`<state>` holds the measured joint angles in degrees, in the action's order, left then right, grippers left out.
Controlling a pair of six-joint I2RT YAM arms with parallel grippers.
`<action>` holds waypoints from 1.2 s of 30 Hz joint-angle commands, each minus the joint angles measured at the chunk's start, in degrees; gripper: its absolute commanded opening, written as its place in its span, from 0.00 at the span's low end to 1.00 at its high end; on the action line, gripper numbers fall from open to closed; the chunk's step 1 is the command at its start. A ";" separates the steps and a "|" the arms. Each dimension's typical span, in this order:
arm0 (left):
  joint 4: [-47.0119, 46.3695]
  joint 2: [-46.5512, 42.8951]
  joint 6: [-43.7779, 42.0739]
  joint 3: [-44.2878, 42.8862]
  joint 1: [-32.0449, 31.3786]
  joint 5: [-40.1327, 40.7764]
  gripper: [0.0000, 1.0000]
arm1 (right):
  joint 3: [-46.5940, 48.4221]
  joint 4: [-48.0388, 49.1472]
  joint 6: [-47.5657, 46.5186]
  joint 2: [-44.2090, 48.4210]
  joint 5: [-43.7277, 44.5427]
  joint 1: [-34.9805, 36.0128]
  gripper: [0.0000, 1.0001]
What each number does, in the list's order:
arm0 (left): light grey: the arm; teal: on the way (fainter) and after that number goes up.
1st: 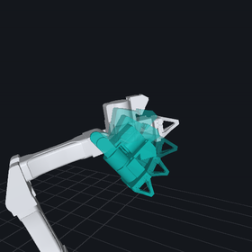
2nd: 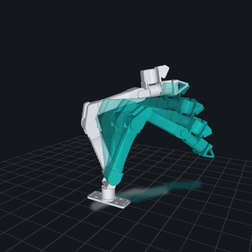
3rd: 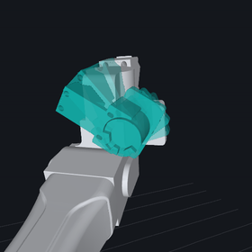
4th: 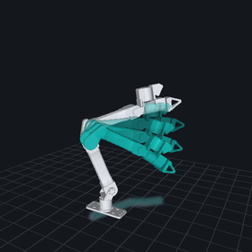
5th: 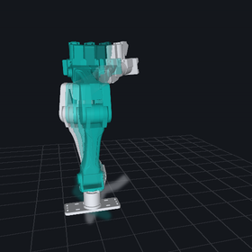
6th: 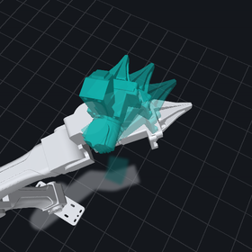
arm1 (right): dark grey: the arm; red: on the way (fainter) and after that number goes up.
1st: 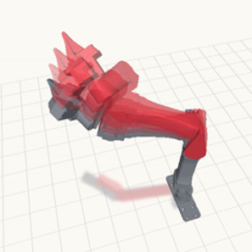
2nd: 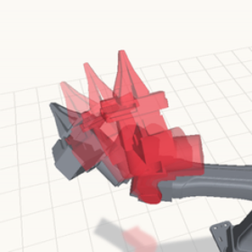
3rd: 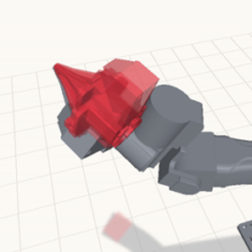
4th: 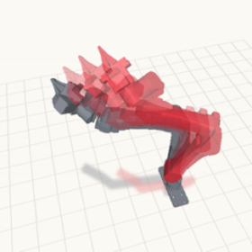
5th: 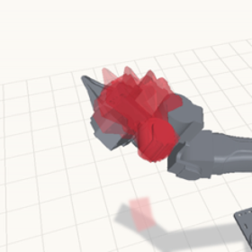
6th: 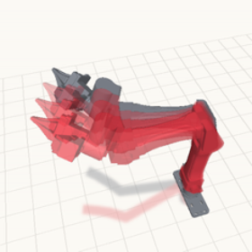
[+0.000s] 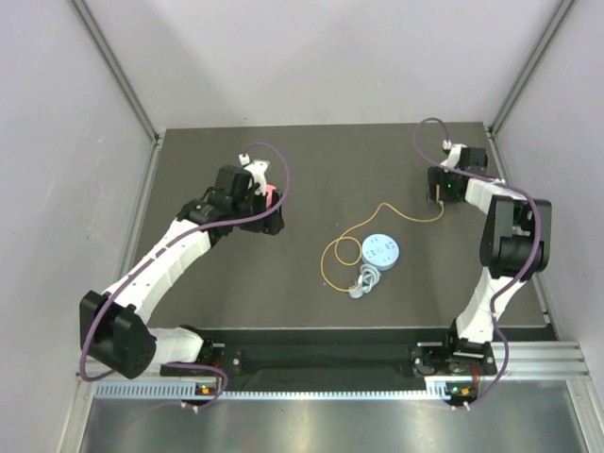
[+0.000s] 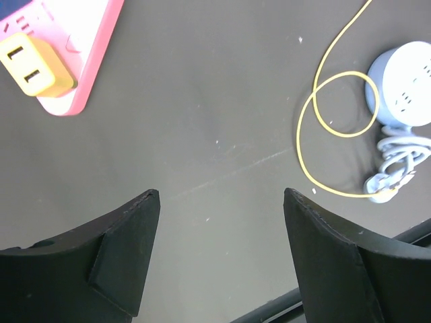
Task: Insert the plug
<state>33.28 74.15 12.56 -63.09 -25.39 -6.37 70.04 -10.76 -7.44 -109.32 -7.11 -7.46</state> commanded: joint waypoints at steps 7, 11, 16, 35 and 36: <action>-4.10 -1.29 1.86 0.51 -0.01 0.31 0.77 | 11.61 -4.09 -3.28 -5.64 -4.84 -0.53 0.56; -4.36 -2.25 2.12 0.60 -0.01 -0.40 0.75 | 11.88 -6.11 -3.98 -6.35 -3.52 0.08 0.58; -4.19 -3.05 2.73 0.60 -0.10 -0.66 0.75 | 9.77 -6.90 -3.90 -5.82 -2.47 0.43 0.64; -5.14 8.10 10.91 -20.04 4.46 -22.62 0.63 | -7.46 7.94 -13.48 35.28 -8.69 25.02 0.00; -5.94 8.72 10.91 -21.88 4.73 -26.55 0.60 | -8.51 9.08 -13.65 36.79 -11.23 26.26 0.00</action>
<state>30.17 80.97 24.82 -79.90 -21.74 -24.34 63.88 -8.36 -18.98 -78.94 -13.47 16.78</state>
